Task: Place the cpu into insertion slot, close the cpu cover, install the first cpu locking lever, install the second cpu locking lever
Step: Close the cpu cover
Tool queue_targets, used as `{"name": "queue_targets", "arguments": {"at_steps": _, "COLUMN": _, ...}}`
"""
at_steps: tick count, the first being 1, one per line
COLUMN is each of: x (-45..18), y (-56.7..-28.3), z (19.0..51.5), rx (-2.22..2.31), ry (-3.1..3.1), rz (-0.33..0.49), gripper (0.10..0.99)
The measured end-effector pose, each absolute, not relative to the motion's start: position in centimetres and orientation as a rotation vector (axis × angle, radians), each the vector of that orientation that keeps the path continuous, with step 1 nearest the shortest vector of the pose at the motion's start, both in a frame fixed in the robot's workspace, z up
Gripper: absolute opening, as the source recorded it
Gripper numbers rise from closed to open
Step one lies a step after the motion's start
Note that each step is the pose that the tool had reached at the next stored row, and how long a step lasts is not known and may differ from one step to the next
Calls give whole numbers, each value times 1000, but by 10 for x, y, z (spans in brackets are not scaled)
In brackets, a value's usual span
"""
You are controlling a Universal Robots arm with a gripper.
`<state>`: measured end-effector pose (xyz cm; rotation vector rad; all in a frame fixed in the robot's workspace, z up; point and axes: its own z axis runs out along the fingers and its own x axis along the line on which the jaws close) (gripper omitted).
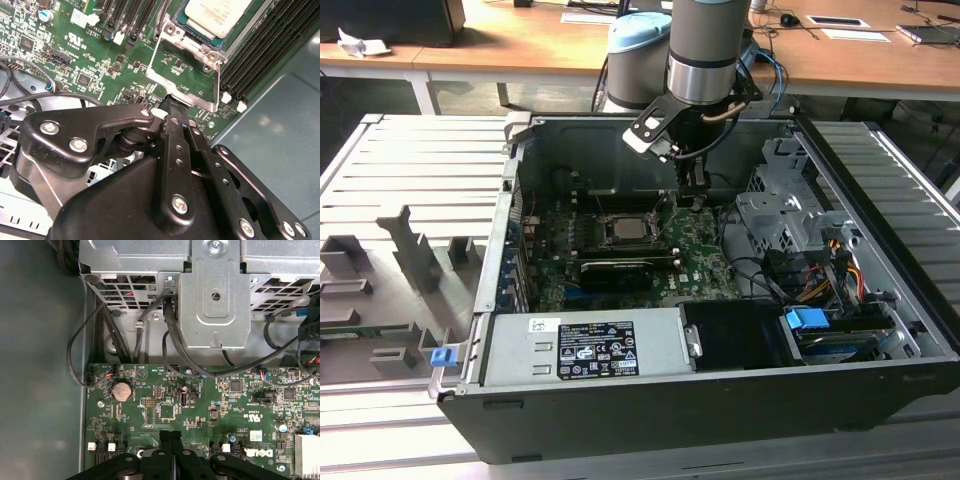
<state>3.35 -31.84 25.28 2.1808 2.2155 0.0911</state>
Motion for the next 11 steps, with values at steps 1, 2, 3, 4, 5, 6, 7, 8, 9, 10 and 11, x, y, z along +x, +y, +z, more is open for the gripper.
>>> {"name": "queue_targets", "arguments": {"at_steps": 1, "x": 33, "y": -318, "z": 253, "rx": 2181, "ry": 2215, "rz": 91, "gripper": 106}}
{"name": "queue_targets", "arguments": {"at_steps": 2, "x": 33, "y": -318, "z": 253, "rx": 2181, "ry": 2215, "rz": 91, "gripper": 106}}
{"name": "queue_targets", "arguments": {"at_steps": 3, "x": 33, "y": -318, "z": 253, "rx": 2181, "ry": 2215, "rz": 91, "gripper": 106}}
{"name": "queue_targets", "arguments": {"at_steps": 4, "x": 33, "y": -318, "z": 253, "rx": 2181, "ry": 2216, "rz": 91, "gripper": 106}}
{"name": "queue_targets", "arguments": {"at_steps": 5, "x": 33, "y": -318, "z": 253, "rx": 2181, "ry": 2216, "rz": 91, "gripper": 106}}
{"name": "queue_targets", "arguments": {"at_steps": 6, "x": 33, "y": -318, "z": 253, "rx": 2181, "ry": 2215, "rz": 91, "gripper": 106}}
{"name": "queue_targets", "arguments": {"at_steps": 7, "x": 33, "y": -318, "z": 253, "rx": 2181, "ry": 2215, "rz": 91, "gripper": 106}}
{"name": "queue_targets", "arguments": {"at_steps": 8, "x": 32, "y": -318, "z": 253, "rx": 2181, "ry": 2215, "rz": 91, "gripper": 106}}
{"name": "queue_targets", "arguments": {"at_steps": 9, "x": 32, "y": -318, "z": 253, "rx": 2181, "ry": 2215, "rz": 91, "gripper": 106}}
{"name": "queue_targets", "arguments": {"at_steps": 10, "x": 32, "y": -318, "z": 253, "rx": 2181, "ry": 2215, "rz": 91, "gripper": 106}}
{"name": "queue_targets", "arguments": {"at_steps": 11, "x": 31, "y": -318, "z": 253, "rx": 2181, "ry": 2216, "rz": 91, "gripper": 106}}
